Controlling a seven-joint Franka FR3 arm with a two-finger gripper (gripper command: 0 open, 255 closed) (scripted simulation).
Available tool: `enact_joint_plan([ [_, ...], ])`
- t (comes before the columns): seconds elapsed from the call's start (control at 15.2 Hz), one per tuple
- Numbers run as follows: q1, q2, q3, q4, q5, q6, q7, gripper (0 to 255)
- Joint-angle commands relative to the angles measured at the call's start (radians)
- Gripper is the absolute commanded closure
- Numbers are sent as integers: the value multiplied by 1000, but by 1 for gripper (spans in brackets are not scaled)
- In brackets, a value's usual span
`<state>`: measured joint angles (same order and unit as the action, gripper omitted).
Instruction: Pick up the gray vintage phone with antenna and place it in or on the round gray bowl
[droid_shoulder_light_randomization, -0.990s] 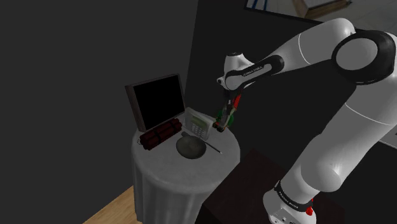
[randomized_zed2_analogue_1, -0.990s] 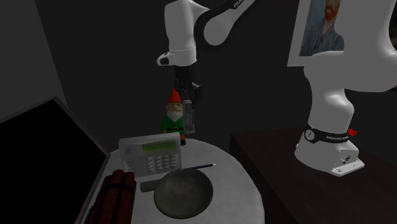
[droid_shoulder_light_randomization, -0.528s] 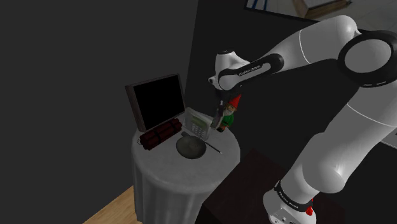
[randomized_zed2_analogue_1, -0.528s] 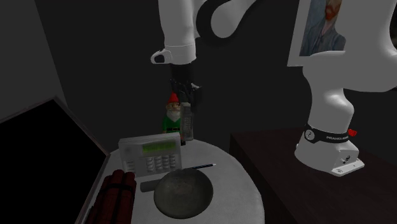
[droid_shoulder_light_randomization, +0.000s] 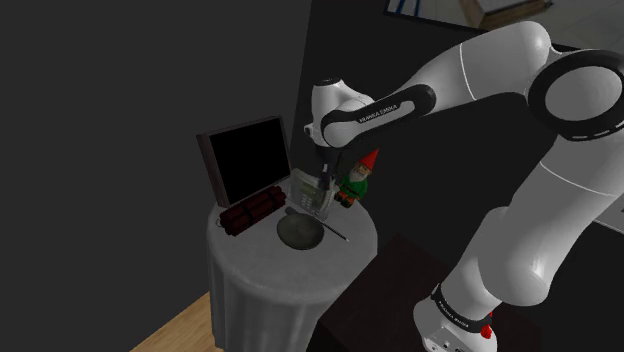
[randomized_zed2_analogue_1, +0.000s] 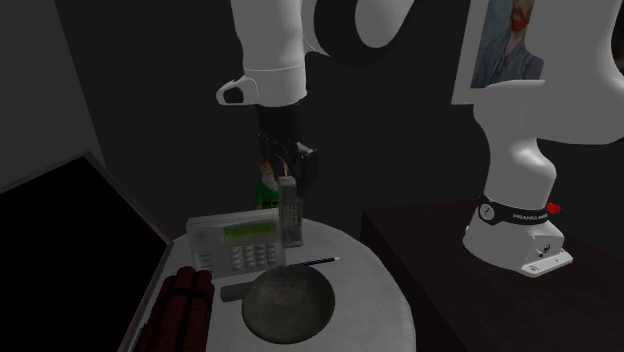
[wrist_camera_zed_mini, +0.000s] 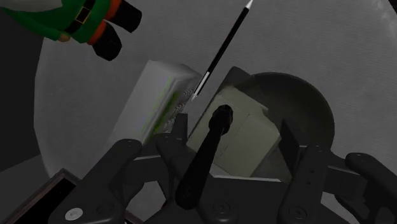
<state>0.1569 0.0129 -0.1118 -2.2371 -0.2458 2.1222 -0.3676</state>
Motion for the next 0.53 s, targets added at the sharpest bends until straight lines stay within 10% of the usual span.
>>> enact_joint_plan([
  [0.0,28,16,27,30,13,-24,45,255],
  [0.46,61,76,59,54,22,0,110,255],
])
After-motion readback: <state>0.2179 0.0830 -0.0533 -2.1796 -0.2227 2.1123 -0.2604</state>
